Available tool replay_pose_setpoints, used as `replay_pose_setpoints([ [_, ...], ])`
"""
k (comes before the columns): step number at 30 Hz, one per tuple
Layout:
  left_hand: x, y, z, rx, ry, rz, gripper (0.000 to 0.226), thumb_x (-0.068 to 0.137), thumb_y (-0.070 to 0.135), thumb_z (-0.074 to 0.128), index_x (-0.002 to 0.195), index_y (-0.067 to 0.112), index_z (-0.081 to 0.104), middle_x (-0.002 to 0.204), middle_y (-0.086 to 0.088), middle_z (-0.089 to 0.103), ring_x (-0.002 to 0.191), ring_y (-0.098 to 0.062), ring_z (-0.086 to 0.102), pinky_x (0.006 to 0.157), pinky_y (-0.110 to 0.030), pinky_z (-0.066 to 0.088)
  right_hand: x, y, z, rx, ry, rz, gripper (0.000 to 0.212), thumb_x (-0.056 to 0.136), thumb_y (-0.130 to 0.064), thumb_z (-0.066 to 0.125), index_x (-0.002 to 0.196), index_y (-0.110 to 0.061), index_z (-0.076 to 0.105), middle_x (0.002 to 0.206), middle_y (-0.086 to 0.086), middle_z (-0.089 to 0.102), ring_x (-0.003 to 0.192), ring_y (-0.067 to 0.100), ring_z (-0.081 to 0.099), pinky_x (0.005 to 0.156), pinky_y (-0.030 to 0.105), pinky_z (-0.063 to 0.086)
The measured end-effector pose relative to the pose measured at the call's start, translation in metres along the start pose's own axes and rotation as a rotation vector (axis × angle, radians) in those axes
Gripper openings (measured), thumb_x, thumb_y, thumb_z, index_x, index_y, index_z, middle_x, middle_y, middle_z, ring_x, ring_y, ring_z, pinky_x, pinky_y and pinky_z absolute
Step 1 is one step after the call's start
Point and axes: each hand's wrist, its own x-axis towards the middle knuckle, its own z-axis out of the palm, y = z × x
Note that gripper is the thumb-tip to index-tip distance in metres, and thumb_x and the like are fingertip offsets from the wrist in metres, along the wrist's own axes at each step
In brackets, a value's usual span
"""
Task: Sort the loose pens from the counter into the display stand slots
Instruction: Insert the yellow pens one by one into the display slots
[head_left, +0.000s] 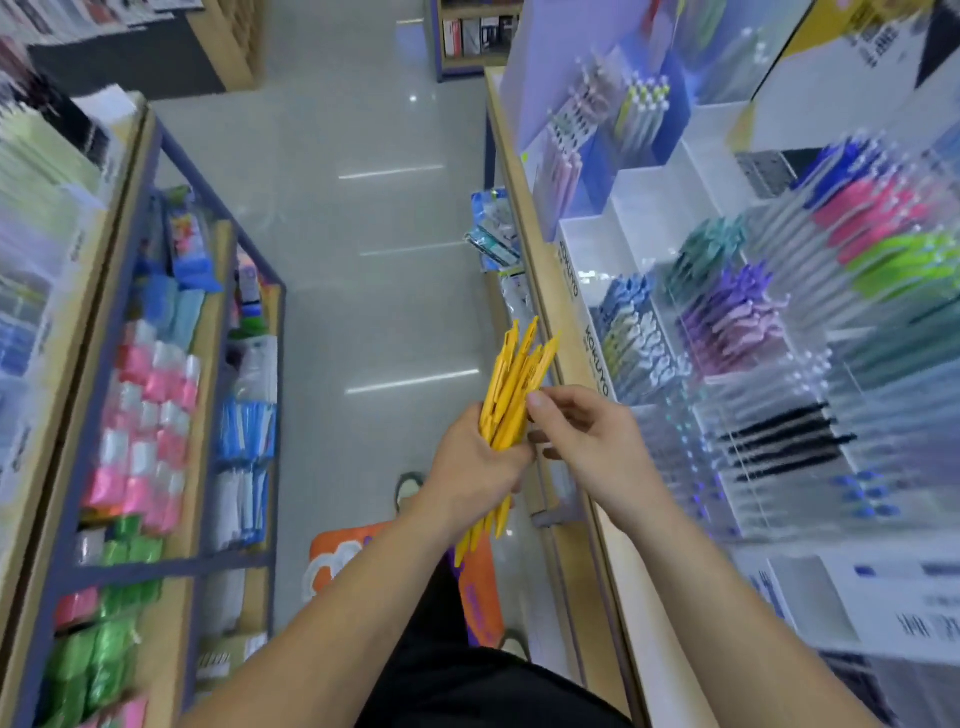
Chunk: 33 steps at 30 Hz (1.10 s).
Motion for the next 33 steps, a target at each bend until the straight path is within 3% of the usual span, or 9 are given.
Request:
replay_pose_setpoints([
  [4, 0.078, 0.034, -0.026, 0.002, -0.059, 0.005, 0.018, 0.086, 0.002, 0.068, 0.092, 0.016, 0.057, 0.060, -0.002, 0.054, 0.054, -0.025, 0.060, 0.046, -0.034, 0.053, 0.076, -0.033, 0.017, 0.038, 0.094, 0.032, 0.006, 0.093, -0.030, 0.075, 0.093, -0.024, 0.076, 0.090, 0.006, 0.077, 0.092, 0.030, 0.074, 0.084, 0.050, 0.061],
  [10, 0.183, 0.098, -0.048, 0.059, -0.183, 0.037, 0.017, 0.081, 0.004, 0.071, 0.087, 0.016, 0.059, 0.062, -0.004, 0.059, 0.056, -0.022, 0.060, 0.053, -0.039, 0.053, 0.174, -0.081, 0.031, 0.223, 0.252, 0.157, 0.026, 0.092, -0.029, 0.076, 0.105, -0.007, 0.072, 0.096, 0.016, 0.078, 0.095, 0.038, 0.075, 0.076, 0.046, 0.063],
  [14, 0.225, 0.142, -0.035, 0.082, -0.314, 0.058, 0.018, 0.081, 0.002, 0.068, 0.096, 0.006, 0.058, 0.065, -0.011, 0.056, 0.052, -0.023, 0.059, 0.052, -0.039, 0.053, 0.210, -0.108, 0.011, 0.258, 0.377, 0.162, 0.026, 0.091, -0.027, 0.077, 0.102, -0.006, 0.068, 0.093, 0.016, 0.077, 0.090, 0.039, 0.075, 0.075, 0.045, 0.063],
  [19, 0.267, 0.179, -0.002, 0.092, -0.395, 0.087, 0.022, 0.085, -0.002, 0.069, 0.101, 0.013, 0.065, 0.072, -0.018, 0.062, 0.055, -0.022, 0.061, 0.050, -0.035, 0.056, 0.246, -0.124, -0.027, 0.242, 0.458, 0.170, 0.036, 0.083, -0.031, 0.084, 0.098, -0.006, 0.064, 0.094, 0.019, 0.076, 0.089, 0.037, 0.075, 0.080, 0.052, 0.062],
  [21, 0.279, 0.189, 0.015, 0.109, -0.421, 0.076, 0.026, 0.084, 0.000, 0.068, 0.103, 0.018, 0.066, 0.069, -0.014, 0.065, 0.056, -0.023, 0.063, 0.054, -0.045, 0.059, 0.259, -0.121, -0.042, 0.207, 0.481, 0.177, 0.040, 0.077, -0.035, 0.089, 0.096, -0.010, 0.064, 0.091, 0.016, 0.076, 0.086, 0.034, 0.076, 0.078, 0.058, 0.061],
  [23, 0.293, 0.202, 0.032, 0.118, -0.456, 0.070, 0.024, 0.085, 0.004, 0.070, 0.103, 0.020, 0.066, 0.063, -0.004, 0.063, 0.055, -0.022, 0.063, 0.055, -0.044, 0.059, 0.274, -0.117, -0.059, 0.121, 0.528, 0.169, 0.041, 0.072, -0.040, 0.091, 0.092, -0.016, 0.064, 0.088, 0.006, 0.076, 0.084, 0.024, 0.076, 0.078, 0.055, 0.061],
  [25, 0.307, 0.217, 0.049, 0.144, -0.496, 0.093, 0.020, 0.085, 0.006, 0.072, 0.099, 0.020, 0.066, 0.060, 0.000, 0.062, 0.055, -0.022, 0.063, 0.055, -0.040, 0.057, 0.289, -0.119, -0.076, 0.051, 0.589, 0.142, 0.036, 0.074, -0.038, 0.090, 0.090, -0.019, 0.065, 0.086, 0.000, 0.075, 0.084, 0.017, 0.074, 0.078, 0.051, 0.061],
  [29, 0.330, 0.242, 0.070, 0.213, -0.587, 0.114, 0.020, 0.081, 0.006, 0.074, 0.095, 0.019, 0.068, 0.062, 0.002, 0.065, 0.057, -0.019, 0.065, 0.054, -0.036, 0.059, 0.307, -0.123, -0.108, 0.091, 0.659, 0.129, 0.023, 0.085, -0.035, 0.080, 0.085, -0.014, 0.070, 0.079, 0.006, 0.075, 0.078, 0.023, 0.075, 0.076, 0.053, 0.061],
  [33, 0.356, 0.259, 0.087, 0.277, -0.727, 0.111, 0.031, 0.078, 0.012, 0.080, 0.104, 0.022, 0.067, 0.071, 0.000, 0.068, 0.063, -0.021, 0.069, 0.059, -0.038, 0.061, 0.319, -0.134, -0.129, 0.103, 0.737, 0.135, 0.027, 0.095, -0.033, 0.072, 0.086, -0.008, 0.067, 0.079, 0.011, 0.072, 0.069, 0.020, 0.075, 0.069, 0.050, 0.063],
])
